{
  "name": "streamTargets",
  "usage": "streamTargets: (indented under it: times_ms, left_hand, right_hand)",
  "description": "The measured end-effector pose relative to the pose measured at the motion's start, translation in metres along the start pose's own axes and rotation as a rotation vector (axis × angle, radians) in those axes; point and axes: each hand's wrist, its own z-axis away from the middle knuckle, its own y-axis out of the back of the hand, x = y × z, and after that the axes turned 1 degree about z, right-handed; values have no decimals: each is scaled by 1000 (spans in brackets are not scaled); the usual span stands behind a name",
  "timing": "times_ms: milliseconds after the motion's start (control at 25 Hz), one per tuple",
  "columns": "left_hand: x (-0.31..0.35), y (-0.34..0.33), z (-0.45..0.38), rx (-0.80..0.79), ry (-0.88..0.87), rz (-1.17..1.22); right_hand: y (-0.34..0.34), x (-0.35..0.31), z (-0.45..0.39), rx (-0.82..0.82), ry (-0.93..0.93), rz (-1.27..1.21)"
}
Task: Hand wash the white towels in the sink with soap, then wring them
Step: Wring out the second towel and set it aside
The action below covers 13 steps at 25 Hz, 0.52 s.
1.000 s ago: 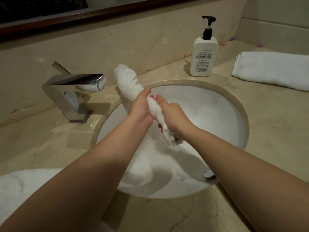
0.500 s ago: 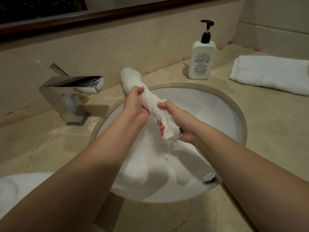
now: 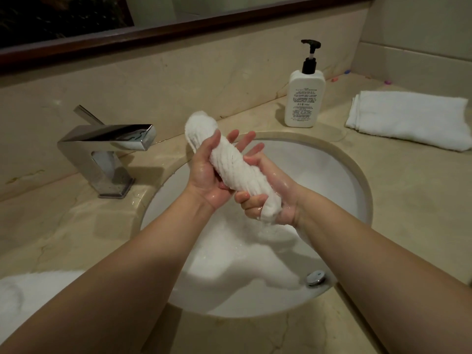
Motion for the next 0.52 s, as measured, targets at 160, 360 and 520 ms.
streamTargets:
  times_ms: [160,360,520]
  left_hand:
    - [12,-1,-2,143,7,-104]
    - [7,-20,0,339,-30,-170]
    - [3,-27,-1,467,-58,-133]
  right_hand:
    - [-12,3,-13,387,203,335]
    - [-8,13,-27,681,383,810]
    - [-12,17,-29,758,468,903]
